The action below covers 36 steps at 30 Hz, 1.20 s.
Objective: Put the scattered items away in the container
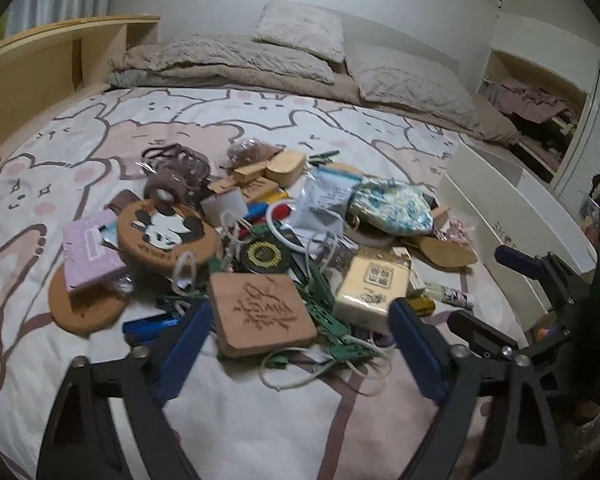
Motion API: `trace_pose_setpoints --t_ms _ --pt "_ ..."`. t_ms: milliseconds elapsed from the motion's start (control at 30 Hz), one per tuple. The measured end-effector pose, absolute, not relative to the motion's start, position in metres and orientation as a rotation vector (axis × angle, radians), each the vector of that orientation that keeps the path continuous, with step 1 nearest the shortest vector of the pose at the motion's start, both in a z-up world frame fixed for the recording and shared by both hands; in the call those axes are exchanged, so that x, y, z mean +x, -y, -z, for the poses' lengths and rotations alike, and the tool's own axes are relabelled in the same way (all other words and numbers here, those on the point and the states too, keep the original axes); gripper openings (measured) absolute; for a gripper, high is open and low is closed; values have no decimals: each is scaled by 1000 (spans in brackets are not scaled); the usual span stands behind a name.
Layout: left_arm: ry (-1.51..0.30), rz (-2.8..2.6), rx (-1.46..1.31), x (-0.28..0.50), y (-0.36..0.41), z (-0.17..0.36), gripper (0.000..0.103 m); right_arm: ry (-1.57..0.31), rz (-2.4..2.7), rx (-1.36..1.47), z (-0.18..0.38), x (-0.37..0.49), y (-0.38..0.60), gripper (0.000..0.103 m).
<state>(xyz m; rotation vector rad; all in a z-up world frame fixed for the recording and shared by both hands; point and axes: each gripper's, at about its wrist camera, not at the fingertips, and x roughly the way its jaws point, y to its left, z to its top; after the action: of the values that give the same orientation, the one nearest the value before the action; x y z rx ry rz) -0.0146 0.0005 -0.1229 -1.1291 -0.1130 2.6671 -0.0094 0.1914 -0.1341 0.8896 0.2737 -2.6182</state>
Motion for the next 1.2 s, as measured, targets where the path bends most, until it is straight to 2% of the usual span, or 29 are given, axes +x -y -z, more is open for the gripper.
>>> trace_pose_setpoints --t_ms 200,467,533,867,1200 --pt "152 -2589 -1174 -14 -6 139 60 -218 2627 966 150 -16 -201 103" --pt "187 -2454 -1268 -18 -21 160 21 -150 2658 1006 153 -20 -212 103" --pt "179 -2447 -1292 -18 -21 164 16 -142 2667 1005 153 -20 -214 103" --pt "404 -2427 -1199 -11 6 151 6 -53 2683 1042 155 -26 -225 103" --pt "482 -2510 -1115 -4 28 135 6 -38 2687 1051 155 -27 -229 103"
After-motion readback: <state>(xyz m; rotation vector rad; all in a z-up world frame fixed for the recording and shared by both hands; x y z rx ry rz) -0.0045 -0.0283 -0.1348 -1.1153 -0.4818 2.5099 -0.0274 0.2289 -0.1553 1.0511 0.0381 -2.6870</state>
